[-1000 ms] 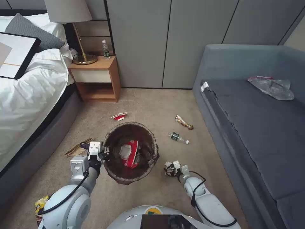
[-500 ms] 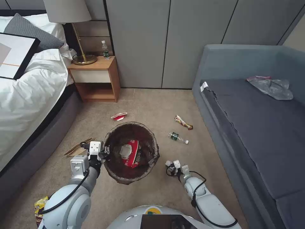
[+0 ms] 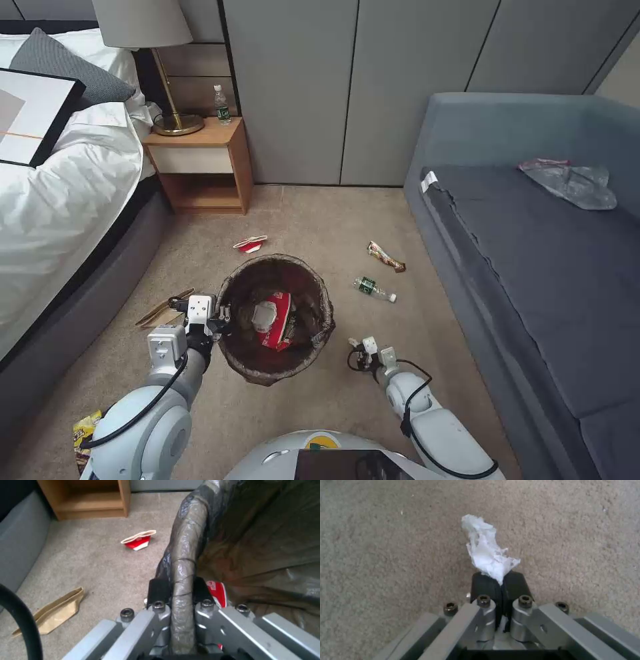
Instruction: Pick up the trash bin, then pick up the garbage from the floor and place it into the trash bin.
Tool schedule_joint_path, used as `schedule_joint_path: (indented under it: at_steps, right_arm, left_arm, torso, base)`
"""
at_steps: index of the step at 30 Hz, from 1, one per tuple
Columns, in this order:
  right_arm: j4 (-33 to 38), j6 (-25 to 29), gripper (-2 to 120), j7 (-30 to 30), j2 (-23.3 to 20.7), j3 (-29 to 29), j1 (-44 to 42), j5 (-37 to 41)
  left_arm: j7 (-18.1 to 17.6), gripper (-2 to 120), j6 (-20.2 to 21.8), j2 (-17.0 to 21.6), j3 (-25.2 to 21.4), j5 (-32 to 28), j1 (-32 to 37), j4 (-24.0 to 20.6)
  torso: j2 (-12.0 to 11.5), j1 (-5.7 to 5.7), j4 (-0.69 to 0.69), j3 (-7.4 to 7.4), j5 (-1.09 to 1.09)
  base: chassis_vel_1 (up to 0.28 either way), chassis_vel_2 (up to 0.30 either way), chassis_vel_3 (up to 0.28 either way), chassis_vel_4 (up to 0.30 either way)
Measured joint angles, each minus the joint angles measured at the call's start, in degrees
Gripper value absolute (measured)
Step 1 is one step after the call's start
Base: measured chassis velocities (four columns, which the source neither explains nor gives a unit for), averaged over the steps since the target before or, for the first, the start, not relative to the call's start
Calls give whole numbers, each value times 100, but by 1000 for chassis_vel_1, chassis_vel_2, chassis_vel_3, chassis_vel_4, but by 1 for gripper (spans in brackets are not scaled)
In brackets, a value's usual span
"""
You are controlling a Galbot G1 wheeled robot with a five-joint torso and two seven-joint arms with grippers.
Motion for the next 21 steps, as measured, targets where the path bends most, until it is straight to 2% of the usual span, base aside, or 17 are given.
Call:
schedule_joint_path:
  at_steps: [8,11,15,18,20,21]
  right_arm:
    - [165,70,0,80,-22,87,-87,-30]
    - [719,92,0,141,-175,299,-329,105]
    - [1093,91,0,139,-319,459,-486,176]
    - [2054,8,0,87,-708,886,-783,470]
    - [2169,-8,0,79,-757,940,-806,513]
    - [2614,-63,0,59,-951,1128,-884,710]
  left_arm:
    - [0,2,-2,-2,6,2,-2,1]
    - [-1,2,-2,20,-11,-3,11,1]
    - [-2,2,-1,30,-16,-6,18,1]
    - [-3,2,5,33,-13,-6,27,1]
    - [-3,2,6,33,-11,-6,27,1]
    - [-3,2,8,33,4,-5,27,1]
  torso:
    - [0,0,-2,0,1]
    - [0,0,-2,0,0]
    - [0,0,-2,0,0]
    - [0,0,-2,0,0]
    - [0,0,-2,-1,0]
    - [0,0,-2,-1,-1]
  base:
    - [0,0,0,0]
    - [0,0,0,0]
    - [0,0,0,0]
    - [0,0,0,0]
    - [0,0,0,0]
    - [0,0,0,0]
